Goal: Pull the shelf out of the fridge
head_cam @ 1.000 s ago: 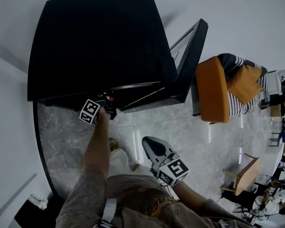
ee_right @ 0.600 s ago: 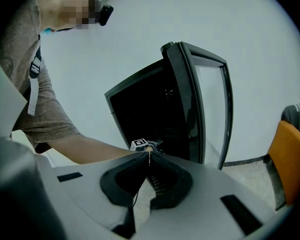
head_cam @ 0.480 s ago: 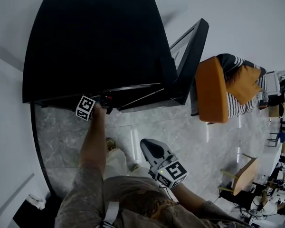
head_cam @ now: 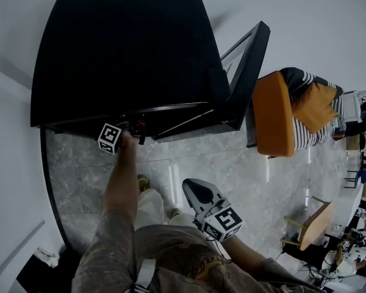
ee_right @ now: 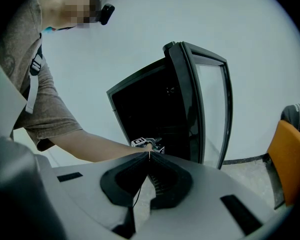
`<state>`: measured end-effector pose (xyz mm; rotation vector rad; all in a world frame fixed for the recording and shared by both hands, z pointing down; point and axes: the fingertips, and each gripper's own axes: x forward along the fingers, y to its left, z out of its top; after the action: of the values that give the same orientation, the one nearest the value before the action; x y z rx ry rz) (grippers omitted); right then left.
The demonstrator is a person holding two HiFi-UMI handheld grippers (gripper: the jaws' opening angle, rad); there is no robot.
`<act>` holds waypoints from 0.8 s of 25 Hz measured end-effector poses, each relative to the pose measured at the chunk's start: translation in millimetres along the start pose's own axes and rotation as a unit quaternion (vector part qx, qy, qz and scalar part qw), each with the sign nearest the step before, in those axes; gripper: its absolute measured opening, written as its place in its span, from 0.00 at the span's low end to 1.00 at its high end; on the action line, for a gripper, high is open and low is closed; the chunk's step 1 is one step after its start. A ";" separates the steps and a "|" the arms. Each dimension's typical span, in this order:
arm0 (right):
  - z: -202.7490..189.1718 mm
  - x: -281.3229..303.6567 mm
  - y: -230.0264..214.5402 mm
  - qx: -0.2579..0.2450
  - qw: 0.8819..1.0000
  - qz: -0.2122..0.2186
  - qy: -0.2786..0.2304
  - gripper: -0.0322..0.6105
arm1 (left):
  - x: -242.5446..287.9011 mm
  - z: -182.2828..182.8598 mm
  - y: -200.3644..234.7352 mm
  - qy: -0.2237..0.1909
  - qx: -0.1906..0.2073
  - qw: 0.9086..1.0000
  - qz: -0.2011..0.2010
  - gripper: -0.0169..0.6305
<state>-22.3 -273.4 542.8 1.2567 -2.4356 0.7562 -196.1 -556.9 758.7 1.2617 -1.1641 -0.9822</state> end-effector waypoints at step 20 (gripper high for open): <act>-10.1 -49.0 -4.7 -0.016 1.000 -0.004 -0.007 0.08 | -90.9 -19.5 -2.3 0.009 -0.024 1.000 -0.012 0.05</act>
<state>9.9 -237.4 528.9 1.2633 -2.4427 0.7059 -192.4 -464.6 748.5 1.2464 -1.1075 -1.0079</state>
